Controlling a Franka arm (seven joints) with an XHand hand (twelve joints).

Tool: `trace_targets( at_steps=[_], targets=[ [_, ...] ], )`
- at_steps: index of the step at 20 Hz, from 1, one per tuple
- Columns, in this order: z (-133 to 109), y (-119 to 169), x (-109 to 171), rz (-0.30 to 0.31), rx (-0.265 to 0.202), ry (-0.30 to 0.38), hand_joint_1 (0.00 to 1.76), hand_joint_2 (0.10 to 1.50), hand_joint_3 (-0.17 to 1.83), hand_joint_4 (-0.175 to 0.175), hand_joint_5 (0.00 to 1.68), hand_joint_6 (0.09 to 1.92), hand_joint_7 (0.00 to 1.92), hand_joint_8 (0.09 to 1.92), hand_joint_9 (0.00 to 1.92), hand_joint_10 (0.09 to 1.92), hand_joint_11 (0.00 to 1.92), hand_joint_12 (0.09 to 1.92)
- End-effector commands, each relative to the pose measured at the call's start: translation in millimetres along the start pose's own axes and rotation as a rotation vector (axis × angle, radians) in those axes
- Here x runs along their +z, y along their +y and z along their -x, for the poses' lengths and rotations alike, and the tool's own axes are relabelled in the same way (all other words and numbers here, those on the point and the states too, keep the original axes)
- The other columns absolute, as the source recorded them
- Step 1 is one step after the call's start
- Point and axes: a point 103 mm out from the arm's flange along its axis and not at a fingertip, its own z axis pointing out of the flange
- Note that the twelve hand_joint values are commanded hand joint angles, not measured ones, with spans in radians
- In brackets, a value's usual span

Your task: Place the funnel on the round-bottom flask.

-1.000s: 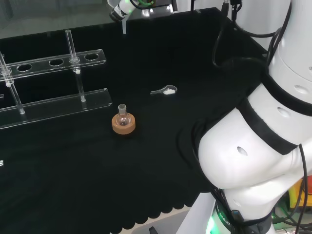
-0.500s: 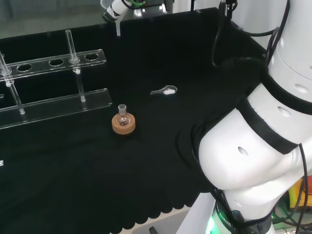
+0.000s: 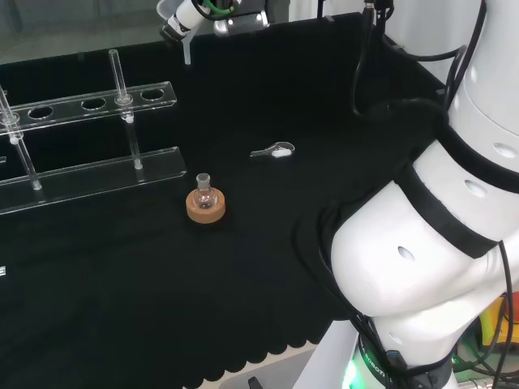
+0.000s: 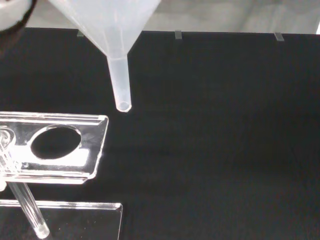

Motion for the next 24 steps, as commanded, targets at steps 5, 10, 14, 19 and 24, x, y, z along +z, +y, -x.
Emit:
trace_targets(
  at_steps=[5, 10, 14, 19, 24],
  targets=[
    [-1, -11, 0, 0.015, -0.032, -0.011, 0.81, 0.54, 0.60, 0.175, 1.05, 0.23, 1.22, 0.11, 0.75, 0.34, 0.00, 1.24],
    [2, -29, -7, 0.037, -0.067, -0.033, 0.82, 0.54, 0.60, 0.175, 1.05, 0.24, 1.22, 0.11, 0.75, 0.34, 0.00, 1.24],
    [5, -49, -4, 0.047, -0.099, -0.038, 0.82, 0.54, 0.61, 0.175, 1.05, 0.24, 1.22, 0.11, 0.75, 0.34, 0.00, 1.24],
    [-7, -71, 2, 0.069, -0.132, -0.043, 0.82, 0.53, 0.61, 0.175, 1.05, 0.24, 1.22, 0.10, 0.75, 0.34, 0.00, 1.24],
    [-9, -98, 4, 0.089, -0.173, -0.063, 0.82, 0.53, 0.61, 0.175, 1.05, 0.24, 1.22, 0.10, 0.75, 0.34, 0.00, 1.24]
  ],
)
